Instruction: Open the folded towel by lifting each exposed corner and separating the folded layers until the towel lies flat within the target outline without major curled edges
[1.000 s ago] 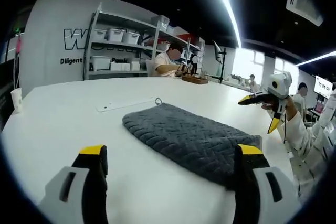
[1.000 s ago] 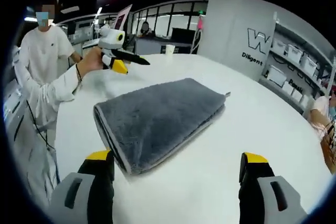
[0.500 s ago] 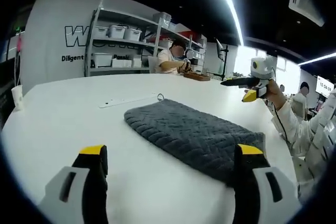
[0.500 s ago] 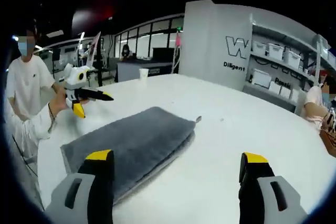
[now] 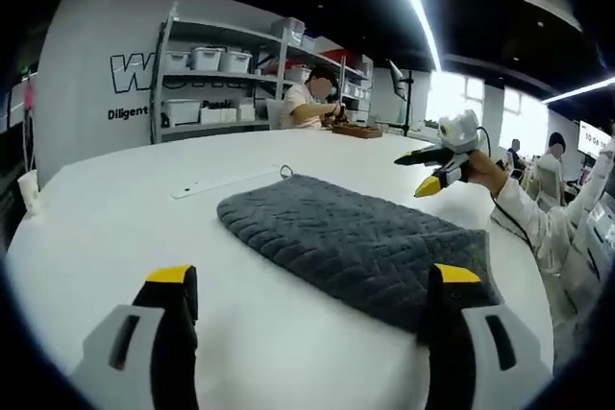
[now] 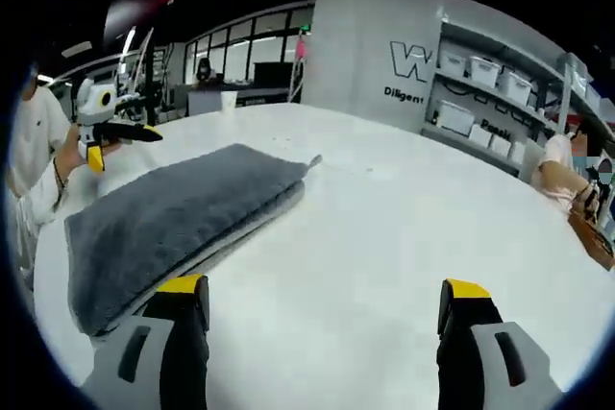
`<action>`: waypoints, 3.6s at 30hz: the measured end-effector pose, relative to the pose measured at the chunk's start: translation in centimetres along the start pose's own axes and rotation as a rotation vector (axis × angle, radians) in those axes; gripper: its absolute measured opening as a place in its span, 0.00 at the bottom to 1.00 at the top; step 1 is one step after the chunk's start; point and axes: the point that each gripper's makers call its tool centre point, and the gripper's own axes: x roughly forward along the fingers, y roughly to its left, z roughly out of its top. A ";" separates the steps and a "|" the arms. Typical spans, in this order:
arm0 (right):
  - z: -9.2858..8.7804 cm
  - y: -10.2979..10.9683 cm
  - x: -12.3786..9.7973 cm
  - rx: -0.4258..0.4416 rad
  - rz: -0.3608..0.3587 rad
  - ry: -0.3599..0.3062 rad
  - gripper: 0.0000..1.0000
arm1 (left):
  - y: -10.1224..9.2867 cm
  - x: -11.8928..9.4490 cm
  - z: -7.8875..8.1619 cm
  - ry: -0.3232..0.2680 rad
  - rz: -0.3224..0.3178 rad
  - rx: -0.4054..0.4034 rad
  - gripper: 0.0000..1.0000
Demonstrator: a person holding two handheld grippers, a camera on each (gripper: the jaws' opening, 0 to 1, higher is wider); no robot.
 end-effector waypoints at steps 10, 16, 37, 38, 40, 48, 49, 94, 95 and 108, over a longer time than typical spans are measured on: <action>0.3 0.5 0.2 0.022 0.031 -0.020 0.99 | 0.2 0.6 -1.3 0.026 -0.021 -0.042 0.97; 0.9 -0.2 -0.4 0.046 0.029 -0.050 0.99 | 1.1 0.3 -1.6 0.043 0.019 -0.034 0.97; 1.8 -1.3 -1.6 0.102 0.020 -0.119 0.99 | -1.5 2.2 4.8 0.032 0.064 0.018 0.91; 1.8 -1.3 -1.7 0.105 0.020 -0.123 0.99 | -2.0 2.7 5.1 0.040 0.055 0.031 0.90; 1.8 -1.2 -1.6 0.108 0.024 -0.125 0.99 | -2.9 3.5 5.5 0.056 0.033 0.053 0.88; 1.9 -1.0 -1.5 0.116 0.036 -0.129 0.99 | -5.7 6.8 6.4 0.104 -0.027 0.094 0.83; 2.0 -1.0 -1.5 0.115 0.040 -0.131 0.99 | -6.3 7.6 6.5 0.110 -0.037 0.098 0.81; 1.9 -1.2 -1.8 0.167 0.069 -0.152 0.98 | -10.3 13.1 5.0 0.093 -0.069 0.157 0.02; 1.8 -1.2 -1.7 0.167 0.070 -0.151 0.98 | -10.2 12.8 5.2 0.086 -0.071 0.158 0.02; 1.4 -0.8 -1.3 0.152 0.074 -0.125 0.98 | -6.2 6.7 9.3 -0.062 0.002 0.130 0.01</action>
